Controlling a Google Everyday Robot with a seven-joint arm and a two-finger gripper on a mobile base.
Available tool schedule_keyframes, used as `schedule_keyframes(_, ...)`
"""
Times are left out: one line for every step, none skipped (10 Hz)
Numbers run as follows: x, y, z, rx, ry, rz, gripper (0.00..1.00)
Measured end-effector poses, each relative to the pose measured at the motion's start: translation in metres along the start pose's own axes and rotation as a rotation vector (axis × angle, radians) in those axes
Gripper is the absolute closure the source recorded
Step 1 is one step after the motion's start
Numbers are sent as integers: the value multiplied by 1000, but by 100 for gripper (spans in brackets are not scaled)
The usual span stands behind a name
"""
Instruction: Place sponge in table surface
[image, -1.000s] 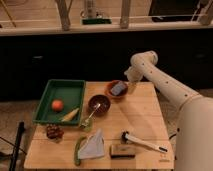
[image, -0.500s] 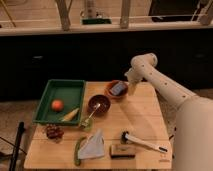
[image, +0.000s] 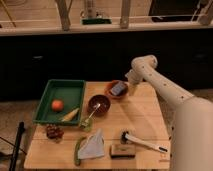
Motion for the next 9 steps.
schedule_keyframes(0, -1, 0, 3, 1, -24, 20)
schedule_keyframes(-7, -6, -2, 6, 3, -62, 20)
schedule_keyframes(-22, -12, -5, 6, 1, -114, 20)
schedule_keyframes(-32, -15, -5, 6, -2, -147, 20)
schedule_keyframes(-36, -16, -5, 4, 2, -179, 20)
schedule_keyframes(-39, -18, -4, -1, 7, -218, 20)
schedule_keyframes(-46, -18, -2, -5, 5, -243, 20)
schedule_keyframes(-55, -18, 2, -14, -2, -268, 20)
schedule_keyframes(-57, -17, 5, -21, 0, -286, 20)
